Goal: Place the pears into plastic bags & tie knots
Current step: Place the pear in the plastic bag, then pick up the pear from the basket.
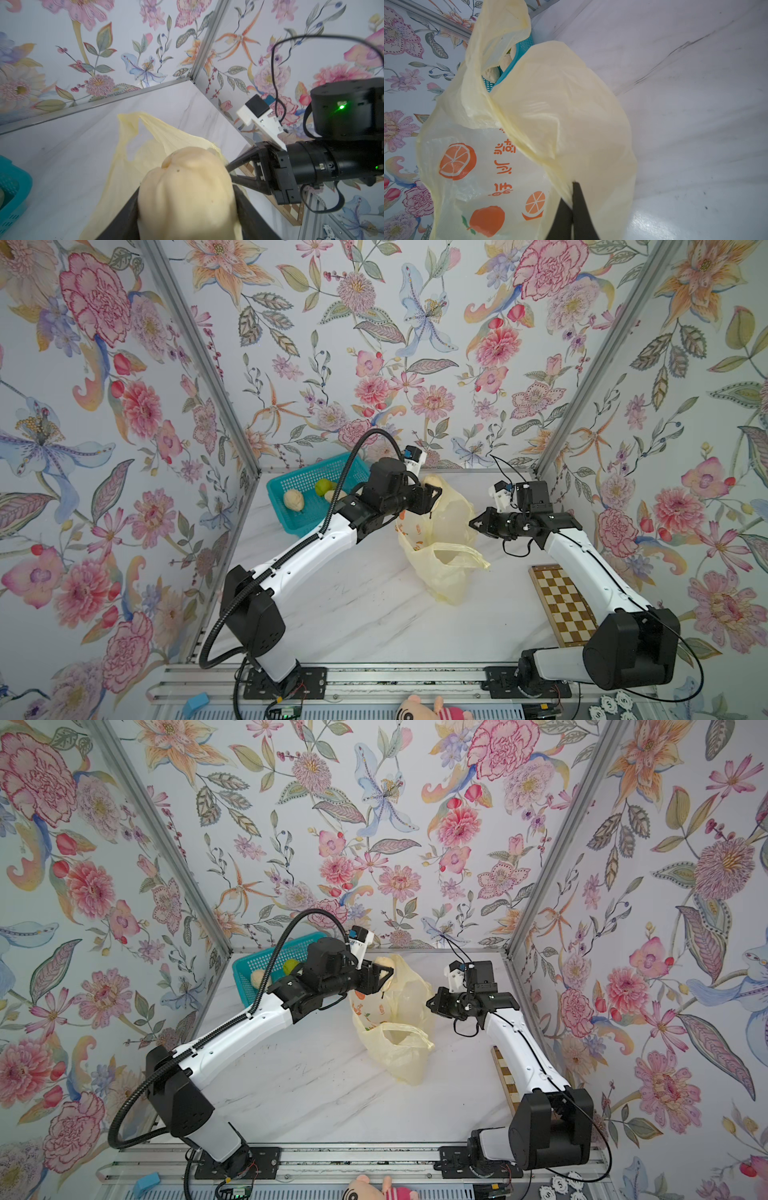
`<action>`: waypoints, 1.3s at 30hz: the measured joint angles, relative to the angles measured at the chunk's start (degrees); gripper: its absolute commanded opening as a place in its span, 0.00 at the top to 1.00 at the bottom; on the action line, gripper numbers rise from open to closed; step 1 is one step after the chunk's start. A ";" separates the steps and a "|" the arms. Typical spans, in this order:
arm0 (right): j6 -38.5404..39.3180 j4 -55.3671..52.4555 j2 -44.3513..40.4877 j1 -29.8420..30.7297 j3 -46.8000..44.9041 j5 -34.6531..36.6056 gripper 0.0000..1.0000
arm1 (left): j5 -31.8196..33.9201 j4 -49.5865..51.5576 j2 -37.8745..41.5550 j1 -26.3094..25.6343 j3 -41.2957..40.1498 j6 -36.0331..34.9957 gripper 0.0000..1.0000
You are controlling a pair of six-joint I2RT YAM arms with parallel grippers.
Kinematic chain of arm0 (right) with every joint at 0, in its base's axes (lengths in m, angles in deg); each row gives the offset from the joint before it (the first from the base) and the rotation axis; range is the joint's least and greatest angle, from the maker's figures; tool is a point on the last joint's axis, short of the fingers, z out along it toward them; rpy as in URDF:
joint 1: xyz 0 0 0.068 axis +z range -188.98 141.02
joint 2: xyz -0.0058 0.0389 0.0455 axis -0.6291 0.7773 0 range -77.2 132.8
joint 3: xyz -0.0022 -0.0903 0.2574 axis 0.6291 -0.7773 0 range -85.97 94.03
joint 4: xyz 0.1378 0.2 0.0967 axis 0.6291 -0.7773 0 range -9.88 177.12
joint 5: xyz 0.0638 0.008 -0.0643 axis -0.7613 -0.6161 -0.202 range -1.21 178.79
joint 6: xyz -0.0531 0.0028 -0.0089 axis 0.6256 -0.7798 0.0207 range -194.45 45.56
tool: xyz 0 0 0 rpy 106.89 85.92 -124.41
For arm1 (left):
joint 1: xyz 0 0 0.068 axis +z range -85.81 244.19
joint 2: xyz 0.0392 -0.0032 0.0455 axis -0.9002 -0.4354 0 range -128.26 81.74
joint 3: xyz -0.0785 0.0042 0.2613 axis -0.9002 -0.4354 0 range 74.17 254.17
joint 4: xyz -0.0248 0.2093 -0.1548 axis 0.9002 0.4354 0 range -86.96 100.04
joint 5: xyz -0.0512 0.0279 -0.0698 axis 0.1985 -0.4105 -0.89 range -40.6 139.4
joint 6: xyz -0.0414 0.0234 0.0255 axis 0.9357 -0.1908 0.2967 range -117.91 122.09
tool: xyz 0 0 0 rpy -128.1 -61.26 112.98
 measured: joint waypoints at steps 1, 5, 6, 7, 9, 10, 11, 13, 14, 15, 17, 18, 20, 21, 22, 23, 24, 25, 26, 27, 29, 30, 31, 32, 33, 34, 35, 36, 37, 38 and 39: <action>0.00 -0.02 -0.11 -0.48 -0.20 -0.13 1.00 | 1.03 1.62 -1.86 -1.03 1.53 -0.72 0.51; 0.24 0.07 -0.44 -2.16 -0.94 -0.74 1.00 | 3.58 7.30 -7.72 -4.31 4.37 -3.28 0.41; 0.35 0.13 -0.44 -2.54 -1.14 -0.83 1.00 | 3.82 8.79 -8.98 -4.94 4.76 -3.80 0.37; 0.46 0.13 -0.44 -2.89 -1.29 -0.94 1.00 | 3.82 10.25 -10.43 -5.55 5.20 -4.35 0.33; 0.63 0.20 -0.44 -3.43 -1.66 -1.07 1.00 | 3.74 12.66 -12.37 -6.45 5.86 -5.27 0.27; 0.66 0.24 -0.44 -3.69 -1.84 -1.18 1.00 | 3.61 13.73 -13.16 -6.82 6.08 -5.84 0.23; 0.66 0.20 -0.44 -3.93 -1.92 -1.27 1.00 | 3.48 14.45 -13.55 -7.08 6.14 -6.27 0.21; 0.70 0.24 -0.44 -4.17 -1.95 -1.44 1.00 | 2.93 15.87 -13.62 -7.37 6.16 -7.15 0.17; 0.83 0.24 -0.44 -4.28 -1.95 -1.55 1.00 | 2.69 16.26 -13.55 -7.45 6.51 -7.56 0.16; 0.87 0.24 -0.44 -4.35 -1.97 -1.55 1.00 | 2.64 16.57 -13.55 -7.50 7.08 -7.96 0.15; 0.90 0.24 -0.44 -4.55 -2.01 -1.55 1.00 | 2.75 17.38 -13.46 -7.50 8.46 -8.66 0.14; 0.90 0.24 -0.44 -4.61 -2.03 -1.57 1.00 | 3.02 18.01 -13.40 -7.50 9.38 -9.03 0.14; 0.92 0.28 -0.44 -4.70 -2.19 -1.55 1.00 | 4.07 19.34 -13.22 -7.50 11.15 -9.70 0.14; 0.94 0.24 -0.44 -4.70 -2.29 -1.55 1.00 | 4.57 19.80 -12.96 -7.50 11.82 -10.01 0.14; 1.01 0.24 -0.44 -4.72 -2.40 -1.55 1.00 | 5.29 20.20 -12.52 -7.50 12.17 -10.36 0.15; 1.05 0.26 -0.44 -4.72 -2.54 -1.55 1.00 | 5.75 20.57 -12.02 -7.48 12.33 -10.64 0.15; 1.05 0.24 -0.44 -4.72 -2.62 -1.55 1.00 | 6.23 20.83 -11.30 -7.32 12.37 -10.80 0.15; 1.05 0.26 -0.44 -4.72 -2.64 -1.53 1.00 | 6.82 20.98 -10.49 -7.23 12.37 -10.82 0.16; 1.05 0.24 -0.44 -4.72 -2.67 -1.55 1.00 | 7.19 21.03 -9.73 -7.06 12.35 -10.84 0.16; 1.07 0.26 -0.44 -4.72 -2.67 -1.55 1.00 | 7.63 21.05 -8.66 -6.71 12.35 -10.82 0.16; 1.05 0.24 -0.46 -4.72 -2.67 -1.55 1.00 | 8.90 20.72 -6.29 -5.53 12.15 -10.80 0.16; 1.07 0.26 -0.46 -4.72 -2.67 -1.55 1.00 | 9.97 20.52 -4.81 -4.50 12.00 -10.82 0.17; 1.05 0.26 -0.46 -4.72 -2.67 -1.55 1.00 | 10.84 20.48 -3.61 -3.32 11.98 -10.80 0.17; 1.05 0.24 -0.46 -4.72 -2.67 -1.55 1.00 | 11.67 20.37 -2.67 -2.05 11.98 -10.82 0.17; 1.07 0.26 -0.48 -4.72 -2.67 -1.55 1.00 | 12.79 20.24 -1.62 -0.28 11.98 -10.82 0.17; 1.05 0.24 -0.48 -4.72 -2.67 -1.55 1.00 | 13.75 20.13 -0.90 1.51 11.98 -10.84 0.17; 1.05 0.24 -0.52 -4.72 -2.67 -1.55 1.00 | 14.73 19.93 -0.48 3.26 11.96 -10.93 0.17; 1.07 0.26 -0.52 -4.72 -2.67 -1.55 1.00 | 15.82 19.69 -0.31 5.31 11.87 -10.99 0.18; 1.05 0.26 -0.55 -4.72 -2.67 -1.55 1.00 | 16.65 19.54 -0.31 7.43 11.82 -10.99 0.18; 1.05 0.24 -0.55 -4.72 -2.67 -1.55 1.00 | 17.38 19.39 -0.55 9.38 11.65 -10.95 0.18; 1.05 0.24 -0.55 -4.72 -2.67 -1.55 1.00 | 17.77 19.32 -0.92 11.54 11.45 -10.80 0.17</action>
